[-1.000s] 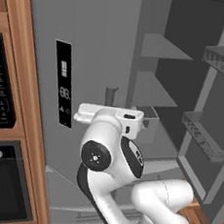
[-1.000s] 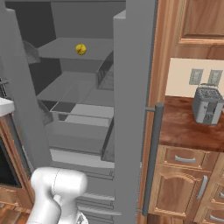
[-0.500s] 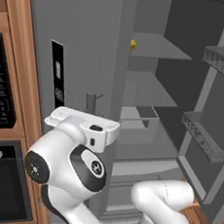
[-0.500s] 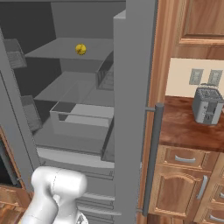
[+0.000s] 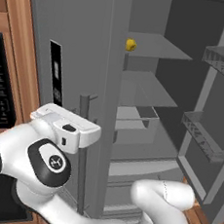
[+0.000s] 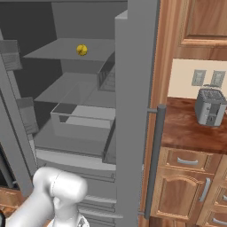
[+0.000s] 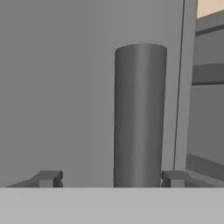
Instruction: Retrieve a lemon from the fridge and place it on the cutting board with the fish.
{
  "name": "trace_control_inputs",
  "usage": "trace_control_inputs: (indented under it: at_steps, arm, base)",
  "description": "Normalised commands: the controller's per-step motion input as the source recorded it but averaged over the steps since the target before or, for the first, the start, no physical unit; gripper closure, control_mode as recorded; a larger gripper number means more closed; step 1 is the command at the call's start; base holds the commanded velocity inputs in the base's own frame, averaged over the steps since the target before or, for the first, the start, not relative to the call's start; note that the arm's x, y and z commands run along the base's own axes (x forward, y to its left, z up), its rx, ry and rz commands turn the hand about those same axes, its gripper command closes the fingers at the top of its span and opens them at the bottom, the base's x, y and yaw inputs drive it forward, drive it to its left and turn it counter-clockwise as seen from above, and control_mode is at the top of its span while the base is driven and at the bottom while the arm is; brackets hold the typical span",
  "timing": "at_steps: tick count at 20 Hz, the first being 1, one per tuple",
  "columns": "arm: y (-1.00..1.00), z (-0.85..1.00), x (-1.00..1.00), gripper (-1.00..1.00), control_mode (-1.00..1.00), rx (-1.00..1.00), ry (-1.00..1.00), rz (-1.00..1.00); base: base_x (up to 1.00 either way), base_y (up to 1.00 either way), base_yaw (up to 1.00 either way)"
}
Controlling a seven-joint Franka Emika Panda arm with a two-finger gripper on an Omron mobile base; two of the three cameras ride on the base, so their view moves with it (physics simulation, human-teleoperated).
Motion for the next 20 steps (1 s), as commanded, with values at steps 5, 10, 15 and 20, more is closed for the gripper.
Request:
trace_control_inputs:
  at_steps: [5, 10, 15, 20]
  arm:
    - [0.05, 0.00, -0.27, -1.00, -1.00, 0.00, 0.02, -0.18]
    - [0.01, 0.01, -0.90, -1.00, -1.00, 0.00, 0.00, -0.09]
    - [-0.17, 0.00, -1.00, -1.00, -1.00, 0.05, 0.00, 0.01]
    - [-0.64, 0.00, -1.00, -1.00, -1.00, 0.19, -0.04, 0.11]
  base:
    - [0.00, 0.00, 0.00]
    - [0.00, 0.00, 0.00]
    - [0.00, 0.00, 0.00]
    - [0.00, 0.00, 0.00]
